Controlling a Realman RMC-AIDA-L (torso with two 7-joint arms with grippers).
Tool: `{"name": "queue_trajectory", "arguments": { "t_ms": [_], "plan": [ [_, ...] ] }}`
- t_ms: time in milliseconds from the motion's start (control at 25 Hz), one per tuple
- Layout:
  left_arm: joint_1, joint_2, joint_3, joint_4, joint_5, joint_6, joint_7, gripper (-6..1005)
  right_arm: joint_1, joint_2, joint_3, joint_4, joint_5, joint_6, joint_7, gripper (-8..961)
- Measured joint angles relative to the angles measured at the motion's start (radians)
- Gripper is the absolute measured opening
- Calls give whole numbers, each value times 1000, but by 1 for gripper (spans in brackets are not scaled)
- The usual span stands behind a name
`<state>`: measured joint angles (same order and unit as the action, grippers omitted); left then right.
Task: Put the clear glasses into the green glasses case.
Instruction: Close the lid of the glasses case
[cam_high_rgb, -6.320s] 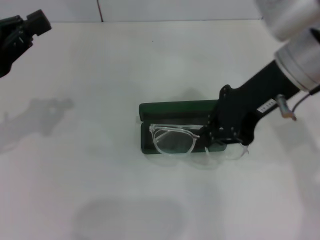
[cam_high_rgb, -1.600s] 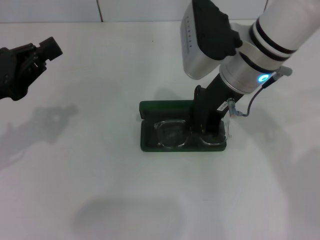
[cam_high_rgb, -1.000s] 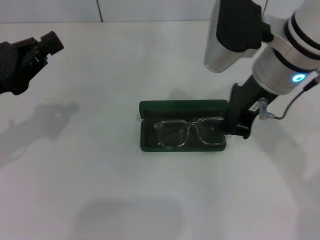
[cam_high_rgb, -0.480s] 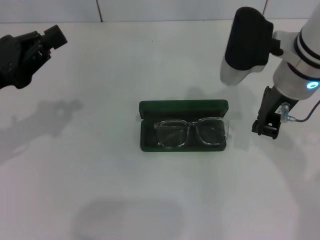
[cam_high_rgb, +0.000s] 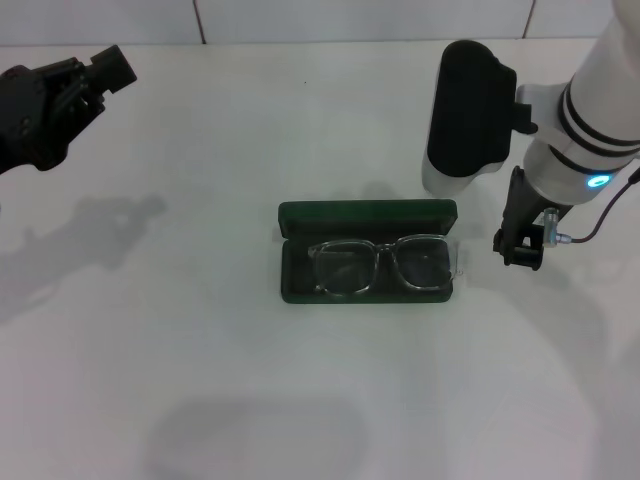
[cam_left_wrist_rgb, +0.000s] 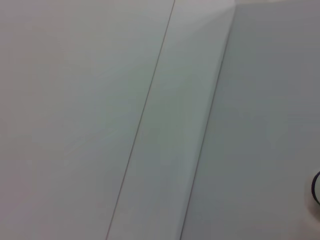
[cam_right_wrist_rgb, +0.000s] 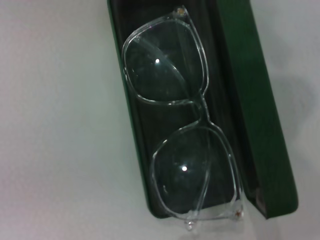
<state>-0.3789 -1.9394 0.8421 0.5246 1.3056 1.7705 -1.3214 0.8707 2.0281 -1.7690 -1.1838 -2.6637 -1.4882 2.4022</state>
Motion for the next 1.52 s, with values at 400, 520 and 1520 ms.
{"name": "queue_trajectory", "arguments": {
  "t_ms": [400, 520, 1520],
  "plan": [
    [4, 1, 0, 0, 0, -1, 5, 56, -3, 0, -3, 31, 13, 77, -15, 6],
    [0, 0, 0, 0, 0, -2, 4, 56, -5, 0, -3, 32, 33, 85, -24, 6],
    [8, -3, 1, 0, 0, -10, 2, 56, -15, 0, -3, 47, 117, 118, -78, 5]
  ]
}}
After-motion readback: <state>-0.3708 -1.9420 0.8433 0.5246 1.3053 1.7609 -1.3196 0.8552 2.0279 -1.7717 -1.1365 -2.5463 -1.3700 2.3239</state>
